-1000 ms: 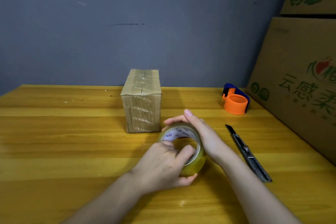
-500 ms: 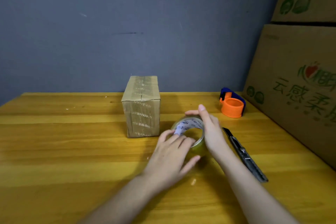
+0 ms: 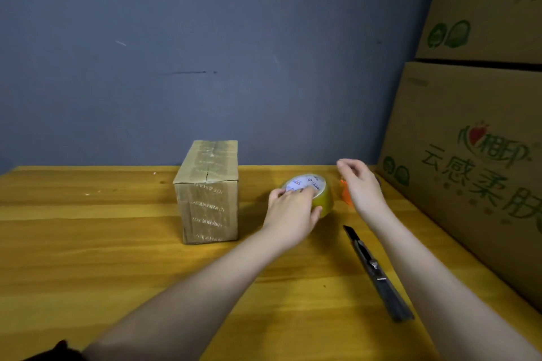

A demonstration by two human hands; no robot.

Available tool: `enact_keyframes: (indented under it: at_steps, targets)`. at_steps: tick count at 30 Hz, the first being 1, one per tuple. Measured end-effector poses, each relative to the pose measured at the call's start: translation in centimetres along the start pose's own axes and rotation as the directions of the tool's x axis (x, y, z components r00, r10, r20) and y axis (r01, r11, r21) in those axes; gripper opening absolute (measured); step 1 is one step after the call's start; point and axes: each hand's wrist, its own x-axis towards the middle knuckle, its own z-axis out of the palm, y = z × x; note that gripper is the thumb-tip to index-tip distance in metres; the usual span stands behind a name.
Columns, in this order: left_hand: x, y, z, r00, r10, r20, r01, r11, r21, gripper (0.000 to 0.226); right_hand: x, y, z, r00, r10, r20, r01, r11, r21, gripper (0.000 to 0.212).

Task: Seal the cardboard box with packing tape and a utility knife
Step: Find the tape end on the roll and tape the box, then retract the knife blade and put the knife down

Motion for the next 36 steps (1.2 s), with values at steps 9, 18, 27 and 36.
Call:
enact_keyframes:
  at_steps: [9,18,27,36]
  targets:
    - [5.8,-0.7,4.1,0.997,-0.035,0.074,0.025,0.989,0.144,0.033,3.0,2.7,0.7,0.958,0.197,0.209,-0.199,0.98,-0.012,0.037]
    - [7.5,0.6,6.7,0.989,-0.023,0.143,-0.002,0.986,0.169,0.031,4.0,4.8,0.4,0.94,0.247,0.236,-0.215,0.965,-0.153,0.049]
    - [6.7,1.1,7.0,0.979,-0.075,0.188,0.052,0.991,0.125,0.048,3.0,4.9,0.1,0.929,0.237,0.285,-0.204,0.969,-0.138,0.046]
    - [2.0,3.8,2.6,0.929,-0.132,0.346,0.209,0.958,-0.197,0.058,0.3,3.8,-3.0,0.95,0.116,0.289,-0.015,0.944,-0.328,0.034]
